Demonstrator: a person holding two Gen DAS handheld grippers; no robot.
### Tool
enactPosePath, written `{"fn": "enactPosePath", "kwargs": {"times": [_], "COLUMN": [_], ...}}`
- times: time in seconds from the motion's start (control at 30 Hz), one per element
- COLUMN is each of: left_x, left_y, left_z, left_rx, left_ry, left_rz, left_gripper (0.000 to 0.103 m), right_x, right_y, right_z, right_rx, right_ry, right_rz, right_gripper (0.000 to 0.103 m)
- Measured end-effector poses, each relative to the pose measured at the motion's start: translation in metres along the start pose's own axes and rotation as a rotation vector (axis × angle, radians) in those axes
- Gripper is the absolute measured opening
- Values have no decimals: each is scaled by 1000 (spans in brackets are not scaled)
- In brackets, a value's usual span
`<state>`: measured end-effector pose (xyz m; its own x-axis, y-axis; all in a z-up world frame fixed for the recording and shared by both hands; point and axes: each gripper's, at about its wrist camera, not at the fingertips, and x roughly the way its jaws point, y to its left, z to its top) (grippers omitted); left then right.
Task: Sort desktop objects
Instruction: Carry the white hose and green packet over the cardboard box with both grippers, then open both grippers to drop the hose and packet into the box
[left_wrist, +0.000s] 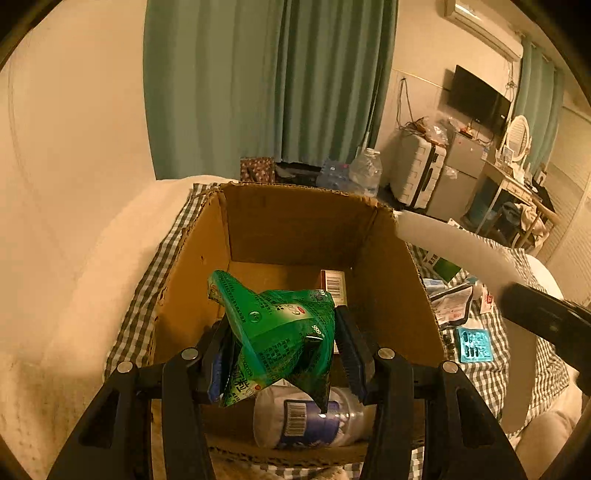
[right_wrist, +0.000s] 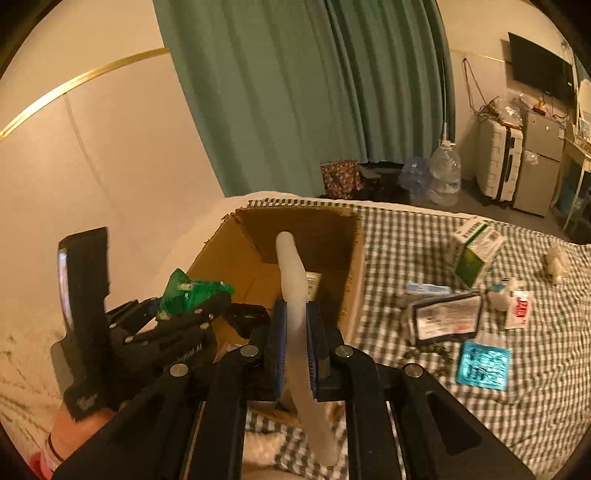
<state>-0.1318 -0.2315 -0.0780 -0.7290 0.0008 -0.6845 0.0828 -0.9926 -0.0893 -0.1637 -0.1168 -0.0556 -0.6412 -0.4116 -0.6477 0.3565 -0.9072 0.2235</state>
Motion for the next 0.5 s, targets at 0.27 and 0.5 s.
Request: {"fn": "enactPosePath", "kwargs": {"times": [0.27,0.5], "left_x": [7,-4], "left_y": [9,14], "left_z": [-8,-10], "left_rx": [2,-37], "left_ry": [9,-22], "left_rz": [15,102], "left_gripper": [54,102], "right_x": [46,50], "right_y": [7,12], "right_z": [15,35], "right_rx": [3,52], "right_ry": [26,-16], "right_rz": [7,-4], "right_gripper": [10,77]}}
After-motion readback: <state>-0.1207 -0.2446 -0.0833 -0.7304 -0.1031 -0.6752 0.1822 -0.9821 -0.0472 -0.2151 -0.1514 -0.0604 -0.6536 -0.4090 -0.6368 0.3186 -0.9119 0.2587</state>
